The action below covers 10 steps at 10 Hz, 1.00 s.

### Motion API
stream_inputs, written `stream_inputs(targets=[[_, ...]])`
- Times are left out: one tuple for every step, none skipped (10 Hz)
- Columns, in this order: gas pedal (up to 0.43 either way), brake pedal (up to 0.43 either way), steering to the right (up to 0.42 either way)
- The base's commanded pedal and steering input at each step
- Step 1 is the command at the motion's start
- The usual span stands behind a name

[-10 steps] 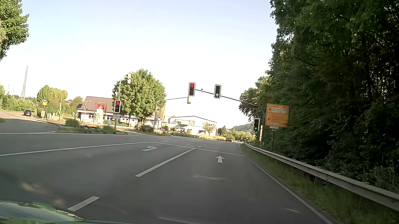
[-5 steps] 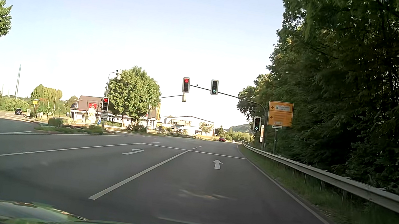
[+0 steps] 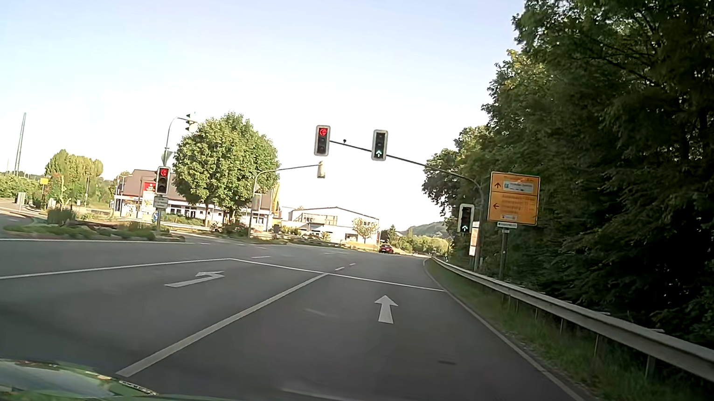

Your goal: Follow the waypoints while adhering to traffic rules and regulations

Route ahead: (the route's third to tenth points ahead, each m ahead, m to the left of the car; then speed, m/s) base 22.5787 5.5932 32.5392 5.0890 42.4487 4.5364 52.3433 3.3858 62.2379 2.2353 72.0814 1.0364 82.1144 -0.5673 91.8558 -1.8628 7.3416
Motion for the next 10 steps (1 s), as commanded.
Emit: stream_inputs(targets=[[0.319, 0.000, 0.002], [0.331, 0.000, 0.002], [0.331, 0.000, 0.002], [0.331, 0.000, 0.002], [0.331, 0.000, 0.001], [0.339, 0.000, 0.001], [0.339, 0.000, 0.000], [0.339, 0.000, 0.001], [0.350, 0.000, 0.001], [0.350, 0.000, 0.001]])
